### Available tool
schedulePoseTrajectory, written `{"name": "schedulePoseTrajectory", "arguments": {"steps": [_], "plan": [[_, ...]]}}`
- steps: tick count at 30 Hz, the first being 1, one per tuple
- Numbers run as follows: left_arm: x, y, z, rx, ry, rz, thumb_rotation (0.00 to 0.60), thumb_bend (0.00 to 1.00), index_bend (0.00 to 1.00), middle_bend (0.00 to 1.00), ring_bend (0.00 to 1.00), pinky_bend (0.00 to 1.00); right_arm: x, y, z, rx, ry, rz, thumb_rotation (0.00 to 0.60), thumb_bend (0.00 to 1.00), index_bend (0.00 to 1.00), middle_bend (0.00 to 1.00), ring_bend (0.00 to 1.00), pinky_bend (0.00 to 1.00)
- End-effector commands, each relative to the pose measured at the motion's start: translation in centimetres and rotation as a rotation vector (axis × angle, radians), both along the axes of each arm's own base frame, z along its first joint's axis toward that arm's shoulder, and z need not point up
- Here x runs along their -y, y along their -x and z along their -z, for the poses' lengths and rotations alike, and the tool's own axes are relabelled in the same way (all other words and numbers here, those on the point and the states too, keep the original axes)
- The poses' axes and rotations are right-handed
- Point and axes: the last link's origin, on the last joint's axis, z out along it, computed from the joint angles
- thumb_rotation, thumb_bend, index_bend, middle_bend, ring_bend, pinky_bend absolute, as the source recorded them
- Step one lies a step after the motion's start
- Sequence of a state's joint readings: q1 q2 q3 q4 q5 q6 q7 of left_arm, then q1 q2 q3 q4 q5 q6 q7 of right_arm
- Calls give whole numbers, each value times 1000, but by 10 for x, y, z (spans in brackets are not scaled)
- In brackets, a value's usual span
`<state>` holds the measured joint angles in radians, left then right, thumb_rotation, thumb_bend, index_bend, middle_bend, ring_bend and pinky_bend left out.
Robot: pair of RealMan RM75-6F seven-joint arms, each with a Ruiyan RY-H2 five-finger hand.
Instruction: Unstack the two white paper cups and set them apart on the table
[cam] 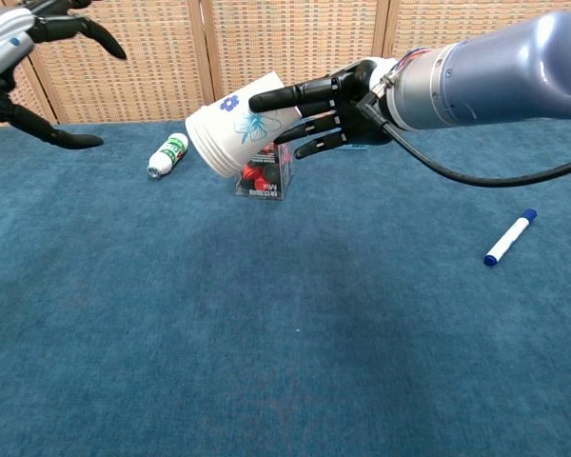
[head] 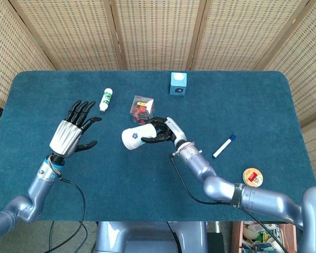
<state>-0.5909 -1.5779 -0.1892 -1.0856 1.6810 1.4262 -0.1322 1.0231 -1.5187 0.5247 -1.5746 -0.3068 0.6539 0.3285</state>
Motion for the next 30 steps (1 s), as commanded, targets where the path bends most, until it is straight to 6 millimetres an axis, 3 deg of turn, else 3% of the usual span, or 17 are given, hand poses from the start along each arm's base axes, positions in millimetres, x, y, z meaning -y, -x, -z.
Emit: {"name": "schedulePoseTrajectory", "arguments": {"steps": [1,16,19,25,30], "plan": [[-2,-8,10,26,13,19,600,85,348,0,0,0,-1,-1,0,14,-7,7,600,437,584,565,442,616],[-7,-37,49,124,13,61,600,174,475,0,0,0,-8,1,-1,44,-39,8,600,460,584,565,442,616],[-7,-43,53,135,16,67,600,206,483,0,0,0,-9,0,-1,43,-38,5,600,459,584,565,442,616],[-8,-47,54,141,1,68,600,361,506,0,0,0,-11,0,2,34,-46,2,600,460,584,565,442,616],[-7,-48,57,145,11,66,600,381,525,0,0,0,-10,0,3,34,-49,2,600,468,584,565,442,616]]}}
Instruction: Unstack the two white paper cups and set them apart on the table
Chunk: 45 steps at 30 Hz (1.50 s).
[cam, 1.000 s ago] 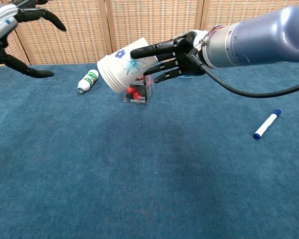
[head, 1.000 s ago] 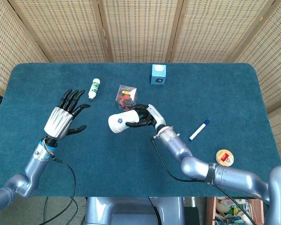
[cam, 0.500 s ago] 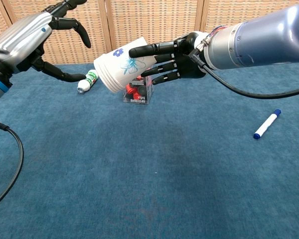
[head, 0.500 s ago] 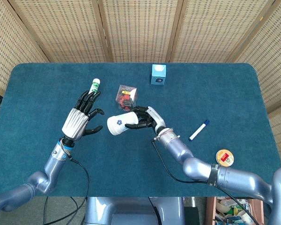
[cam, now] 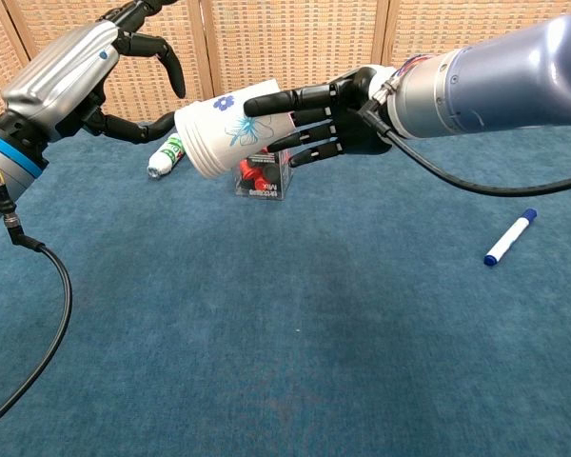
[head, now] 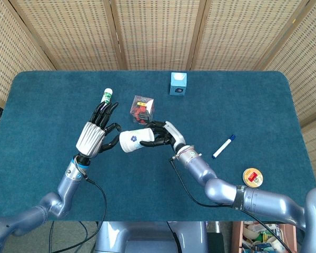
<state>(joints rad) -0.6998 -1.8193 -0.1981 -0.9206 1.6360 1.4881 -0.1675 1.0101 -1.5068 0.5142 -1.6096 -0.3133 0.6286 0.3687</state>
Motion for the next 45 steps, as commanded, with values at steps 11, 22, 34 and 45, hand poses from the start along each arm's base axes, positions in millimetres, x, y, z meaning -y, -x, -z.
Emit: {"name": "schedulePoseTrajectory", "arguments": {"steps": [11,22,34,45], "plan": [[2,-7,6,4,5,10,600,448,609,0,0,0,1,2,0,-6,-3,0,600,475,584,565,442,616],[1,-7,6,-1,4,6,600,528,699,31,0,0,2,4,-3,-8,0,0,600,476,584,566,443,616],[4,39,-24,28,-42,-56,600,528,711,31,0,0,17,36,-34,-64,74,44,600,483,584,567,442,616],[2,97,-51,-108,-54,-167,600,528,714,31,0,0,25,75,-40,-180,120,57,600,483,584,567,443,616]]}}
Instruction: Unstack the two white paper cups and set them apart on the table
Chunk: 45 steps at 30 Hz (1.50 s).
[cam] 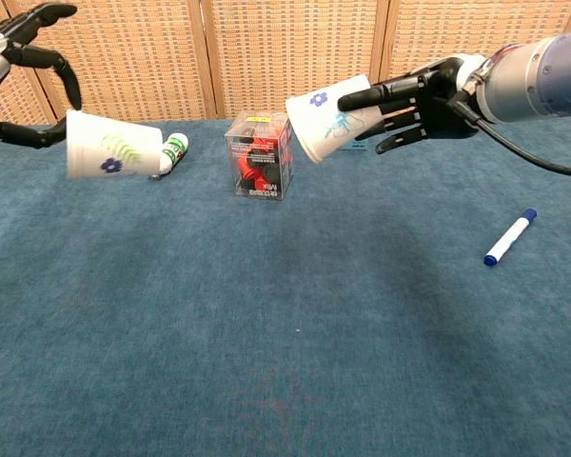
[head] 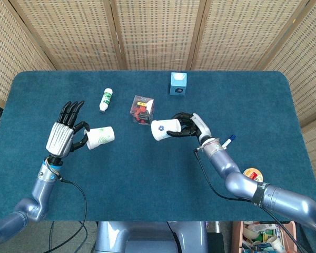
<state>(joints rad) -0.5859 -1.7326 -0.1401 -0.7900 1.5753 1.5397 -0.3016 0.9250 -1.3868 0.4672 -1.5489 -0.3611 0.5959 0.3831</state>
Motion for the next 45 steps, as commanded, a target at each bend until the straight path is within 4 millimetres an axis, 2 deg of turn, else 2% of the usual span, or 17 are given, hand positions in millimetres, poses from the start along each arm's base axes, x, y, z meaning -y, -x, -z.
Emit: {"name": "schedulePoseTrajectory", "arguments": {"steps": [1,4,8,14,16,17,19,21,23,28,31,37,38,40,45], "plan": [[-4,19,-10,-85,14,-47,600,528,714,31,0,0,1,12,1,-96,28,-33,600,484,584,568,443,616],[-10,34,-24,-169,34,-104,600,528,714,17,0,0,1,24,6,-247,76,-98,600,483,584,568,442,616],[-27,55,-50,-388,135,-197,600,528,714,0,0,0,3,44,12,-464,147,-180,600,483,584,568,443,614],[-33,54,-59,-501,182,-266,600,528,706,0,0,0,4,53,16,-599,206,-238,600,484,584,558,442,553],[-34,52,-60,-523,192,-288,600,516,612,0,0,0,4,55,17,-627,214,-251,600,465,545,495,410,459],[-34,51,-59,-525,194,-295,600,469,478,0,0,0,3,55,18,-632,215,-255,600,390,461,414,351,374],[-32,52,-58,-533,208,-320,600,321,147,0,0,0,0,58,18,-674,194,-303,600,148,227,197,175,202],[-30,51,-60,-520,218,-336,600,258,13,0,0,0,-3,60,10,-713,192,-344,600,29,108,60,66,113],[-27,50,-65,-510,210,-342,600,246,0,0,0,0,-7,59,3,-713,213,-357,600,0,64,7,24,85],[-20,50,-85,-451,168,-361,600,245,0,0,0,0,-21,61,-19,-709,291,-391,600,0,47,0,0,49],[-9,51,-110,-364,117,-374,600,245,0,0,0,0,-42,72,-43,-718,347,-424,600,0,47,0,0,39],[13,56,-129,-267,88,-410,600,241,0,0,0,0,-65,93,-66,-780,409,-471,600,0,47,0,0,5],[18,59,-132,-250,82,-421,600,239,0,0,0,0,-70,100,-72,-817,429,-487,600,0,47,0,0,2],[46,71,-143,-197,69,-491,600,235,0,0,0,0,-92,123,-91,-990,502,-593,600,0,47,0,0,0],[78,74,-148,-114,62,-542,600,210,0,0,0,0,-120,149,-110,-1136,618,-684,600,0,44,0,0,0]]}}
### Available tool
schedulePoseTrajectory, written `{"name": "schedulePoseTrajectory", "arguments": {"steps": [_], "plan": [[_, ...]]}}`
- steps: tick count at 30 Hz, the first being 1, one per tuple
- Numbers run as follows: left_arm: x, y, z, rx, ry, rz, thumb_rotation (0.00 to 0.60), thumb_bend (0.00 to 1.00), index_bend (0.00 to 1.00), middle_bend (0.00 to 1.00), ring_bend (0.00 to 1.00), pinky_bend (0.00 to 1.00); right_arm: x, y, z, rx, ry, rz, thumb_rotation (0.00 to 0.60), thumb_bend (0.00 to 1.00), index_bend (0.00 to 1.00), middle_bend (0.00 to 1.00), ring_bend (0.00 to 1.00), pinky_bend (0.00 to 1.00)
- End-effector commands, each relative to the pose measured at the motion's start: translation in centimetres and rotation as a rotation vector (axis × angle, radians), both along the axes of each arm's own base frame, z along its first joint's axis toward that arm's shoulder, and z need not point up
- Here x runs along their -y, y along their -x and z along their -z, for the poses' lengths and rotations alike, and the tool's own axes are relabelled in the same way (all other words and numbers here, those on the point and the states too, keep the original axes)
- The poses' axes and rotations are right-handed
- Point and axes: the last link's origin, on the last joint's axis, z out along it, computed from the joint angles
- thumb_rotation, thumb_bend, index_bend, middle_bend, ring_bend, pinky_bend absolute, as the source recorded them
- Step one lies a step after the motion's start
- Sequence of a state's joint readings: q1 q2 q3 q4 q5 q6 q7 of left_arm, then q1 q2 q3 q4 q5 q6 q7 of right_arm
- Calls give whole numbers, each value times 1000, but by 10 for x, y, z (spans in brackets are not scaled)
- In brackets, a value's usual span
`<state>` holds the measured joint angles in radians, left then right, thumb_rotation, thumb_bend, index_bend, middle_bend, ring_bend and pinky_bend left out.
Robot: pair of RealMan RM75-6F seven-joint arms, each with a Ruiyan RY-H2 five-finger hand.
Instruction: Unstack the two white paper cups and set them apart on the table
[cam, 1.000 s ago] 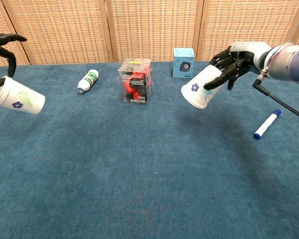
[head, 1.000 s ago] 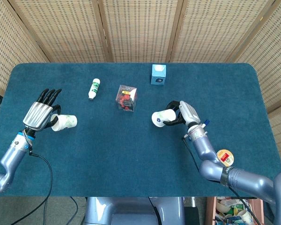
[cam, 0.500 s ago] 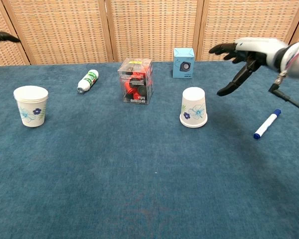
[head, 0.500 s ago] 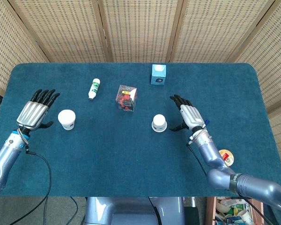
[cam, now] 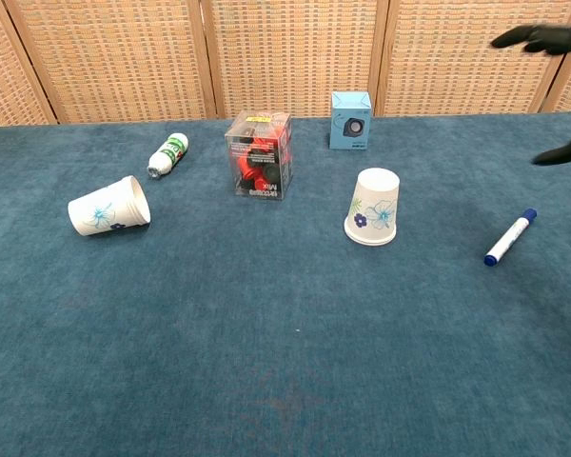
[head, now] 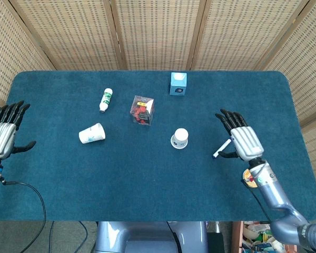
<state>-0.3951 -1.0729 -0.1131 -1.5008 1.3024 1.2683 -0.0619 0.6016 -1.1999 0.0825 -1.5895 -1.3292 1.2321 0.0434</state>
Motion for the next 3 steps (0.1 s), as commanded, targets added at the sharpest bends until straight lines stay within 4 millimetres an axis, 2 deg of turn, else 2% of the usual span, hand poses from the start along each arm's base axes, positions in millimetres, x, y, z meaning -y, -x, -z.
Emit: {"name": "schedulePoseTrajectory", "arguments": {"steps": [1,3], "plan": [[32,9,-10,58,-47,-62,600,210,0,0,0,0,-40,40,-26,-181,114,-86,600,0,35,0,0,0],[50,14,-7,74,-57,-90,600,209,0,0,0,0,-61,55,-31,-177,139,-64,600,0,15,0,0,0]]}}
